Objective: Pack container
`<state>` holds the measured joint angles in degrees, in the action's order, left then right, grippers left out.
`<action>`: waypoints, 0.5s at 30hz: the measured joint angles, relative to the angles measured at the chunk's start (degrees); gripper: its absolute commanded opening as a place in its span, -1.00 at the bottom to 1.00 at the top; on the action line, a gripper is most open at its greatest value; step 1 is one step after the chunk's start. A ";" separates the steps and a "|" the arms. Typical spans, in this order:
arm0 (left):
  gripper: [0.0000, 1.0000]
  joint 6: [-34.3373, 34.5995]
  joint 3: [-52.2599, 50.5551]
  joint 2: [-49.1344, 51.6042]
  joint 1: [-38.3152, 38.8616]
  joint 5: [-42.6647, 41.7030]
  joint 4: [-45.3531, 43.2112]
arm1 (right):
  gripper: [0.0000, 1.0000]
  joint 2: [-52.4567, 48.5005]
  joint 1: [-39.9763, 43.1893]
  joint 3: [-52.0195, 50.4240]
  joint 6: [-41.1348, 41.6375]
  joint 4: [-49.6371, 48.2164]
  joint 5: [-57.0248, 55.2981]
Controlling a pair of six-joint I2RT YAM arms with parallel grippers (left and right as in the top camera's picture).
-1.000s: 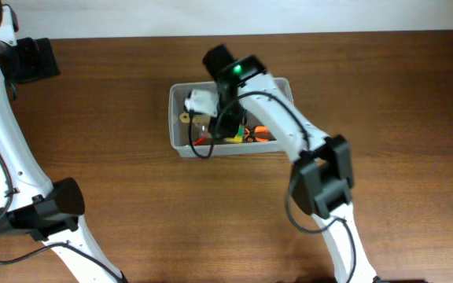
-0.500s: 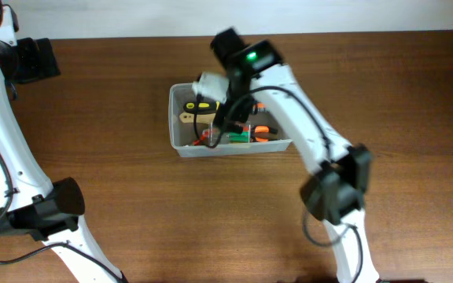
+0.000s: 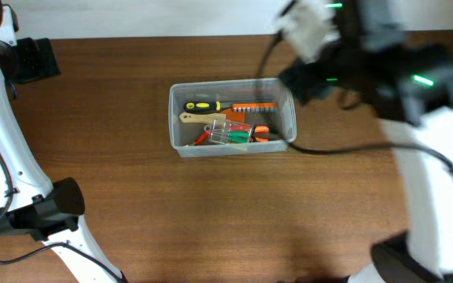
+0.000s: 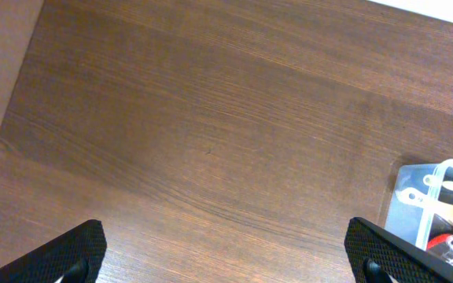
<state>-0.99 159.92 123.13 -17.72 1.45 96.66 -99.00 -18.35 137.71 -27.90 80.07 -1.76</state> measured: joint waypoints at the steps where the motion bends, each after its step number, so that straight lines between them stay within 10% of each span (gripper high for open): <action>1: 0.98 0.00 0.00 0.00 0.00 0.00 0.00 | 0.97 2.45 1.81 0.02 1.84 -0.33 -0.44; 15: 0.98 0.00 0.00 0.00 0.00 -0.02 0.00 | 0.97 15.32 4.35 0.17 12.26 3.23 0.00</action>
<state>-0.99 159.92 123.13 -17.72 1.43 96.66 -83.68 -14.00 137.88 -15.64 83.31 -1.76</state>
